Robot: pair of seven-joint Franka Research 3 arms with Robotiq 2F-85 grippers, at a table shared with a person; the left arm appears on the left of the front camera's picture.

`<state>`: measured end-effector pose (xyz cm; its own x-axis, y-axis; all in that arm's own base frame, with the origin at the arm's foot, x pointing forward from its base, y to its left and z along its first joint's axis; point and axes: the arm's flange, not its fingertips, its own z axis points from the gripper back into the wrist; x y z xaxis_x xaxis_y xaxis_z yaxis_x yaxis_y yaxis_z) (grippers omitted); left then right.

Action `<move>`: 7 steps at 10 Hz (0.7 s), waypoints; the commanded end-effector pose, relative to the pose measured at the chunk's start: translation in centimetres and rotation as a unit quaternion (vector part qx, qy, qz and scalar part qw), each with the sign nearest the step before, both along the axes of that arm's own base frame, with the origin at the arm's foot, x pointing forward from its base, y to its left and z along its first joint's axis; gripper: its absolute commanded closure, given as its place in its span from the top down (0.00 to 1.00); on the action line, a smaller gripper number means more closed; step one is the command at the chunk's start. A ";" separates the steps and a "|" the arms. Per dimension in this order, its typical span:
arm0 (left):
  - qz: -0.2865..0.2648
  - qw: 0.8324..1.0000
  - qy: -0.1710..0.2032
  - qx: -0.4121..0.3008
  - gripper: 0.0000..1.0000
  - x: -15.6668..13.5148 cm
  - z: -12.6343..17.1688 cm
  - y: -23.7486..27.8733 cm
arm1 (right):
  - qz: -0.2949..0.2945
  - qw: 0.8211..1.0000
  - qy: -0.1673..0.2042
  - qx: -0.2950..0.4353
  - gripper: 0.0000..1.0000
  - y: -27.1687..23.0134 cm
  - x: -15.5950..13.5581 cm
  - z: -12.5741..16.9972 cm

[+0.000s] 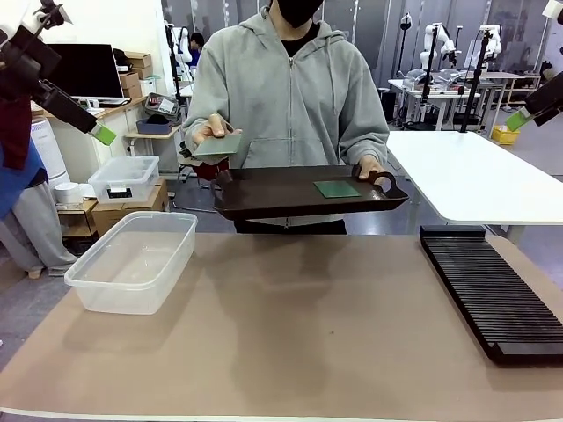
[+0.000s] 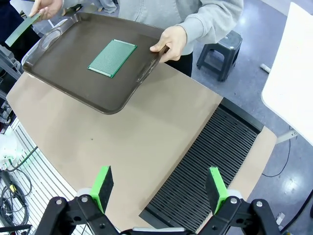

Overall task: Sort PCBs into racks and boxes based on the side picked up.
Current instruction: Pick up the Blank PCB handed by the Human.

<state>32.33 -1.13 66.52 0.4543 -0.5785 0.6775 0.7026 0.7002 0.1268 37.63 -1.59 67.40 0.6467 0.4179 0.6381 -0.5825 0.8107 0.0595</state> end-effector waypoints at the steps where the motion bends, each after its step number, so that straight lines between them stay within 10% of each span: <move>1: 0.000 1.000 0.000 0.000 1.00 0.0 0.0 0.0 | 0.000 1.000 0.000 0.000 1.00 0.0 0.0 0.0; 7: 0.000 1.000 0.000 0.000 1.00 0.0 0.0 0.0 | 0.000 1.000 0.000 0.000 1.00 0.0 0.0 0.0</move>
